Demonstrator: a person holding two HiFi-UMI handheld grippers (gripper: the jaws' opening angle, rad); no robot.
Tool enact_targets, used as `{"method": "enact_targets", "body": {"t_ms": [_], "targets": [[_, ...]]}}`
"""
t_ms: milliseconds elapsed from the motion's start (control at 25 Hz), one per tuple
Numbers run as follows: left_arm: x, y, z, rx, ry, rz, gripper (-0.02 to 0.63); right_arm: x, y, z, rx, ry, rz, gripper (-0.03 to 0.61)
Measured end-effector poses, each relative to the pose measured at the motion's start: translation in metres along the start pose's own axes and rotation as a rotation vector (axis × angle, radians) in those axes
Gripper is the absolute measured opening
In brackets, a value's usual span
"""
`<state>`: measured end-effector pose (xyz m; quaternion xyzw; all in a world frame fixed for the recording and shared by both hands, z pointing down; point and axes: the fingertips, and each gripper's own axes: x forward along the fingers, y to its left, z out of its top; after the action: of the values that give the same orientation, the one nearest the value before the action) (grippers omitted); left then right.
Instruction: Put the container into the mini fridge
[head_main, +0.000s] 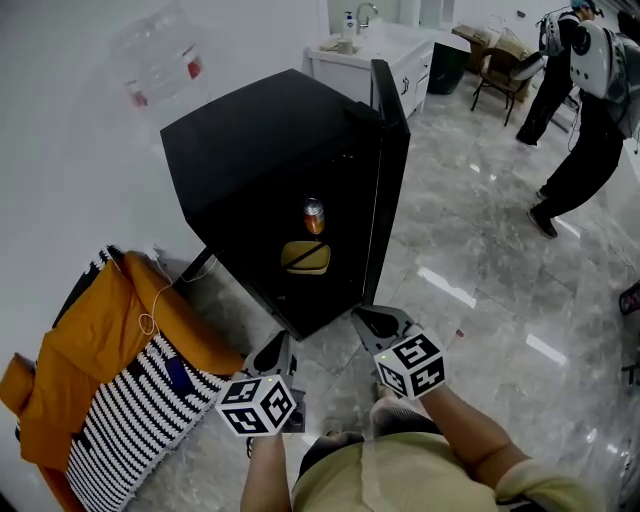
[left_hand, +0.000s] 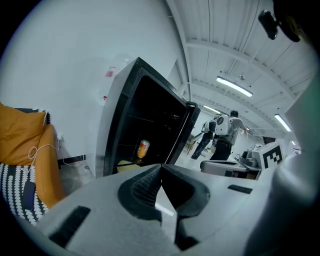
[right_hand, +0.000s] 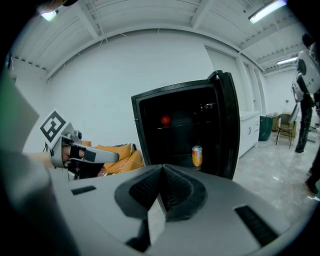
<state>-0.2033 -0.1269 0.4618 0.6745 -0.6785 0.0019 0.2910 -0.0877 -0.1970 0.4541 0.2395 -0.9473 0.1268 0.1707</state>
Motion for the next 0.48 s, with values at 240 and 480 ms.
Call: {"method": "enact_targets", "body": {"t_ms": [240,480], "targets": [[0.002,-0.009,-0.002,0.017,0.011,-0.016,0.023,-0.008,-0.002,0.001,0.001,-0.008,-0.005,0.028],[0.004,-0.015,-0.005,0.033,0.029,-0.024,0.023,-0.012,-0.002,-0.001,0.006,-0.008,-0.001,0.028]]}}
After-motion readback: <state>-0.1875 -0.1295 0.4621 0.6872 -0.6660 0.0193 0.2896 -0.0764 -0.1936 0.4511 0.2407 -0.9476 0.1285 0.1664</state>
